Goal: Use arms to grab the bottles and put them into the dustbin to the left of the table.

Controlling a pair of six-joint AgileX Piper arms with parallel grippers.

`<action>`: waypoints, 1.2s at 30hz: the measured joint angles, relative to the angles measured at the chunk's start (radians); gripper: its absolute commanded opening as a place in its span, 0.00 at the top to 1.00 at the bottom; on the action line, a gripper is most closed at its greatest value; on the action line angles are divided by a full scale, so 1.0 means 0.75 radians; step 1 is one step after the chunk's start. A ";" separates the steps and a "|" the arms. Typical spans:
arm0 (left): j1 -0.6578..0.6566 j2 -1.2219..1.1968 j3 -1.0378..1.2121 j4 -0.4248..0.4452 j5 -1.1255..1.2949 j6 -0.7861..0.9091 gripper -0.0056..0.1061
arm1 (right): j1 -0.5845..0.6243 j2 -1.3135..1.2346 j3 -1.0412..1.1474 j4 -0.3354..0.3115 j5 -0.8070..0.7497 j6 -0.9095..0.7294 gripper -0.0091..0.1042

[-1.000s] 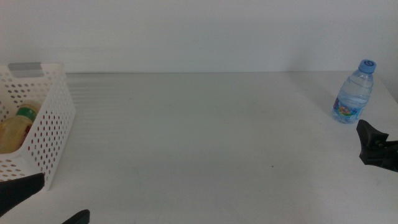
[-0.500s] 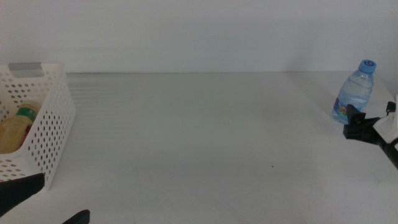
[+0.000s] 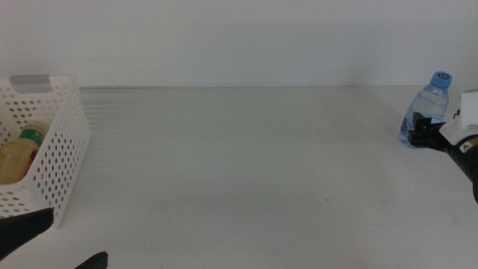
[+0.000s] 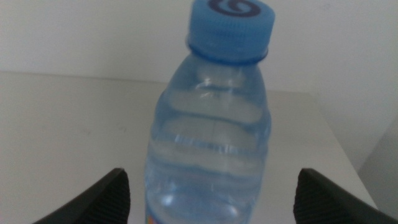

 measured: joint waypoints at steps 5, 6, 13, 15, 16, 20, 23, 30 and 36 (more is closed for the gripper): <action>0.000 0.000 0.000 0.000 0.000 0.000 0.16 | -0.018 0.105 -0.131 -0.071 0.005 0.011 0.08; 0.000 0.000 0.000 0.000 0.000 0.000 0.16 | -0.023 0.127 -0.159 -0.084 0.005 0.011 0.08; 0.000 0.000 0.000 0.000 0.000 0.000 0.16 | -0.053 0.260 -0.313 -0.098 0.010 0.020 0.13; 0.000 0.000 0.000 0.000 0.000 -0.001 0.16 | -0.055 0.282 -0.332 -0.098 0.018 0.020 0.28; 0.000 0.000 0.000 0.000 0.000 -0.001 0.16 | -0.055 0.290 -0.336 -0.100 0.024 0.023 0.44; 0.000 0.000 0.000 0.000 0.000 -0.002 0.16 | -0.055 0.278 -0.337 -0.115 0.073 0.105 0.92; 0.000 0.000 0.000 0.000 0.000 -0.002 0.16 | -0.039 0.230 -0.337 -0.180 0.168 0.212 0.92; 0.000 0.000 0.000 0.000 0.000 -0.002 0.16 | 0.142 0.060 -0.329 -0.580 0.252 0.462 0.92; 0.000 0.000 0.000 0.000 0.000 -0.002 0.16 | 0.394 -0.054 -0.287 -0.769 0.233 0.606 0.92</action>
